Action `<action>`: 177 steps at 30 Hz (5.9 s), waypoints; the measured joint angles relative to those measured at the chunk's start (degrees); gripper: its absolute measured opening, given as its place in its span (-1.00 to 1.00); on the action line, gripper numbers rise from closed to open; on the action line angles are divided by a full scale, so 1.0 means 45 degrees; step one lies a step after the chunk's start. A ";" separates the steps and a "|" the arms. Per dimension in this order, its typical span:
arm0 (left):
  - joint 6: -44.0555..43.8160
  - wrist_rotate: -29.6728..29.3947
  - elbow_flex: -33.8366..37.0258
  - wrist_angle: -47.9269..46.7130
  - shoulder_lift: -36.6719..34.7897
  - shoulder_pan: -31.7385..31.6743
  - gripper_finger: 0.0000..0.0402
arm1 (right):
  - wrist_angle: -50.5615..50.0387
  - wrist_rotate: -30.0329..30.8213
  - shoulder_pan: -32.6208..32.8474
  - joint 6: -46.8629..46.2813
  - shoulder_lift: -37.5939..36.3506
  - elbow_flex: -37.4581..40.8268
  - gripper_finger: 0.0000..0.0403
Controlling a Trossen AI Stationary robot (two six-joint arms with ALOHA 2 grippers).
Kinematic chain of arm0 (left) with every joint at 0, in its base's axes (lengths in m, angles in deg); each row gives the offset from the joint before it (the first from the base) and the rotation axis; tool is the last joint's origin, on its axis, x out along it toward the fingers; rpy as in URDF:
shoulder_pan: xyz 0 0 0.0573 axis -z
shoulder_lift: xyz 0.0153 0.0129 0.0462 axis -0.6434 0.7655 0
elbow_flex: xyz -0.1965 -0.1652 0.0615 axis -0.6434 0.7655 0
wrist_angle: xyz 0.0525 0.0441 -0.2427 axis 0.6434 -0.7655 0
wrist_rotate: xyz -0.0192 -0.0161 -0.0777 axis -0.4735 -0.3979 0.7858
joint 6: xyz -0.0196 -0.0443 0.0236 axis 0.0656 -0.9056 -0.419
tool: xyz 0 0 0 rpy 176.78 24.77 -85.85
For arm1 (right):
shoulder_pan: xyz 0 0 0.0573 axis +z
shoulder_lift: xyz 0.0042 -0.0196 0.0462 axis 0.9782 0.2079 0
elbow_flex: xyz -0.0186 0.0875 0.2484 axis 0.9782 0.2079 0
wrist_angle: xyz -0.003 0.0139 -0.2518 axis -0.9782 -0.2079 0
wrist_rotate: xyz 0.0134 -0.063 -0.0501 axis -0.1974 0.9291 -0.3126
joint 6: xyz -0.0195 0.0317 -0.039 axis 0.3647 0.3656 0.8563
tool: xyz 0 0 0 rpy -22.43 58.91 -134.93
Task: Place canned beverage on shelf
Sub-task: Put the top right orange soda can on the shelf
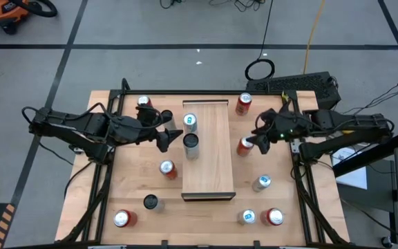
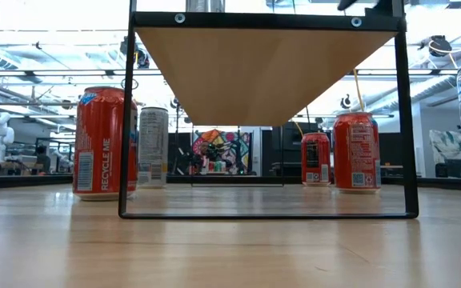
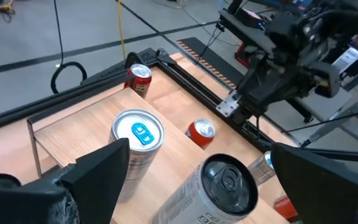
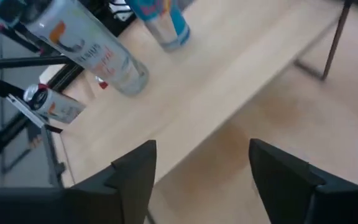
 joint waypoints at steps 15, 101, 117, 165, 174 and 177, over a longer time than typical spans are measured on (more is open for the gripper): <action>-0.0289 -0.0099 0.0000 -0.0014 0.0000 -0.0492 0.96 | -0.3218 -0.2973 -0.2408 0.6603 0.2870 -0.2105 0.19; -0.0022 -0.0296 -0.0005 0.0020 0.0000 -0.0288 0.96 | -0.2901 -0.3652 -0.3711 1.2023 0.7436 -0.0400 0.87; 0.0059 -0.0294 -0.0005 0.0020 0.0000 -0.0284 0.96 | -0.2903 -0.3672 -0.3711 1.2258 0.7472 -0.0410 0.36; 0.4990 -0.0357 -0.0005 0.4234 -0.0005 -0.0313 0.96 | -0.0446 -0.6778 -0.3672 0.4096 0.1313 -0.2246 0.30; 0.9280 -0.0233 -0.0010 0.6458 0.0688 -0.0196 0.96 | 0.1936 -0.7379 -0.3687 0.2858 0.1366 -0.2246 0.30; 0.9750 0.0255 -0.0010 0.7024 0.1124 -0.0205 0.96 | 0.2793 -0.7439 -0.3687 0.2298 0.1366 -0.2246 0.30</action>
